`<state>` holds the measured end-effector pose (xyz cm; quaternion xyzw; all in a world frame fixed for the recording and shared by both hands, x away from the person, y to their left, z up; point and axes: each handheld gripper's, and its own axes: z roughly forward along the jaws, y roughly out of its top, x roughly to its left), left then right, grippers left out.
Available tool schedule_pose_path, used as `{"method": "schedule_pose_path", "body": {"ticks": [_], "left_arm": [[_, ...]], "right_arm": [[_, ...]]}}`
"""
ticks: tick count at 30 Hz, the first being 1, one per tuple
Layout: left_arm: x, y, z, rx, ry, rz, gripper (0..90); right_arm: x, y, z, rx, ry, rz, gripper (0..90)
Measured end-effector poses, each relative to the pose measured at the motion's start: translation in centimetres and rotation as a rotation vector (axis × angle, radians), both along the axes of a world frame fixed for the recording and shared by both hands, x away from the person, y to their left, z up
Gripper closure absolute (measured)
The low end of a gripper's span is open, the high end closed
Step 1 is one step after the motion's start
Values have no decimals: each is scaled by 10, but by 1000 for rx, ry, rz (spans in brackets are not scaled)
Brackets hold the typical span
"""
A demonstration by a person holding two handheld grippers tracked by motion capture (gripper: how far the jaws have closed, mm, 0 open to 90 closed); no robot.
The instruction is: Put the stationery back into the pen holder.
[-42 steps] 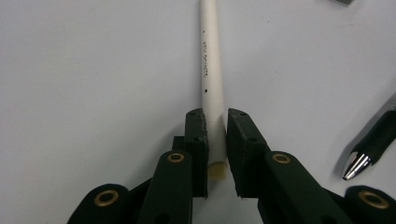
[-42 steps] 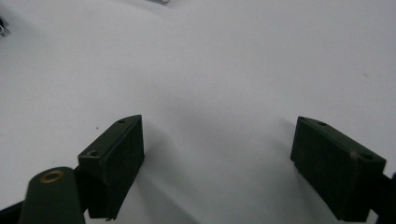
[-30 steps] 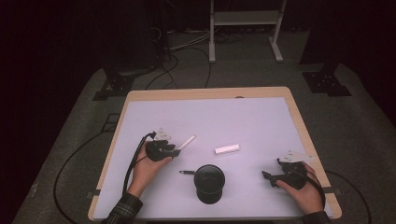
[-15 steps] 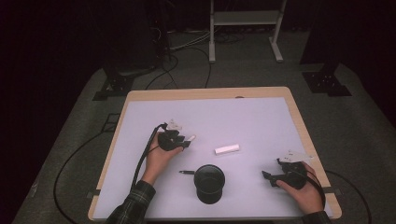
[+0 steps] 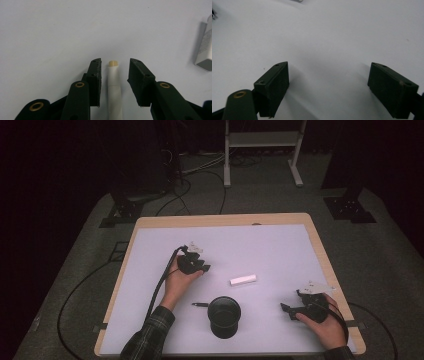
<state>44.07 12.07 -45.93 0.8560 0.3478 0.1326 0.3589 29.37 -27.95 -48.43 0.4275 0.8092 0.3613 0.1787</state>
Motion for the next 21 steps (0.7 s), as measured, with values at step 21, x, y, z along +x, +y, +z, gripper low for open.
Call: {"method": "schedule_pose_path", "body": {"ticks": [21], "left_arm": [[5,1,-8,12,-12,-4,786]], "right_arm": [[0,0,0,-1,-1,0,161]]}}
